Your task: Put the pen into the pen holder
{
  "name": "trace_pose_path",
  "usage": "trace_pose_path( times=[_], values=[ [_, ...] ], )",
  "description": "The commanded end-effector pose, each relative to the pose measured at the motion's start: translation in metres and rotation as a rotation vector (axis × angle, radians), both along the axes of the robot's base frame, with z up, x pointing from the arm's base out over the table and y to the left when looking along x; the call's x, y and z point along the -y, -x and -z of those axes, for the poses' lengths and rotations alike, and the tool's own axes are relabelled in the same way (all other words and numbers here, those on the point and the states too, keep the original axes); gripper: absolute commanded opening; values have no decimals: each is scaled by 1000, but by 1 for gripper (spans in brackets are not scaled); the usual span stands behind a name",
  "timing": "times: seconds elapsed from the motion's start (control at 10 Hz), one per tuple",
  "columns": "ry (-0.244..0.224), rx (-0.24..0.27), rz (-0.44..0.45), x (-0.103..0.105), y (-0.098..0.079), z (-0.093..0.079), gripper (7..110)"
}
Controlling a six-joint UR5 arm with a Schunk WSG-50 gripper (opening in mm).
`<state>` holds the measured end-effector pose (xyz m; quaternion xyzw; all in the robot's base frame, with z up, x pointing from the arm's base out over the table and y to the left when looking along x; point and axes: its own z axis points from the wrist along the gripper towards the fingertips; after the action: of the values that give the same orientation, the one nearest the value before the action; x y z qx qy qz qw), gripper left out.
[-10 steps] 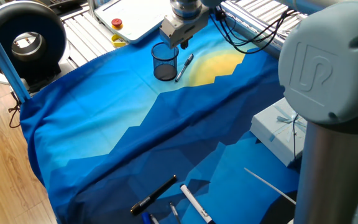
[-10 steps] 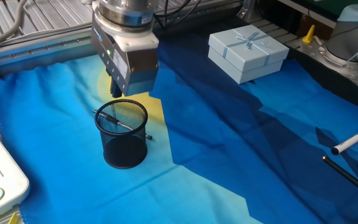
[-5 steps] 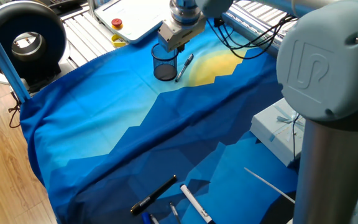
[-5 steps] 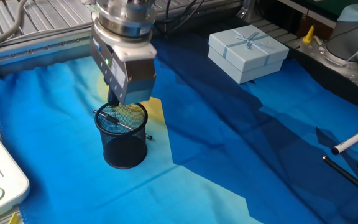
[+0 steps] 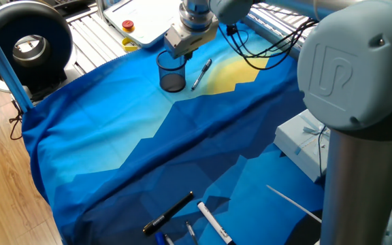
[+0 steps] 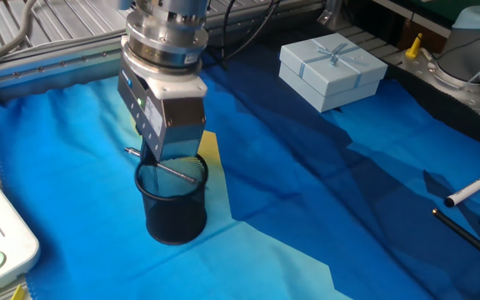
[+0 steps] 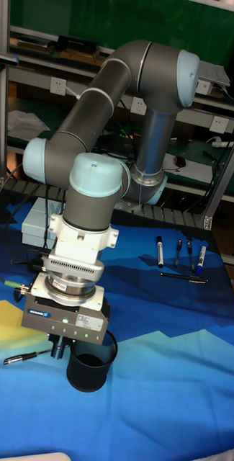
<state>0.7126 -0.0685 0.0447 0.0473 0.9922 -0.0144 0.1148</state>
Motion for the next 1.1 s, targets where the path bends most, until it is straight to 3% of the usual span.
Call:
trace_pose_path(
  times=[0.0, 0.2, 0.4, 0.5, 0.6, 0.8, 1.0],
  values=[
    [-75, -2, 17, -18, -3, -5, 7],
    [-67, -7, 9, -20, -1, -9, 7],
    [18, -13, -67, -6, -1, -9, 7],
    [29, -24, -95, 4, 4, -16, 7],
    [18, -26, -111, 9, 10, -21, 7],
    [-18, 20, -141, 7, 10, -18, 7],
    [-7, 41, -166, 13, 11, -16, 7]
  ],
)
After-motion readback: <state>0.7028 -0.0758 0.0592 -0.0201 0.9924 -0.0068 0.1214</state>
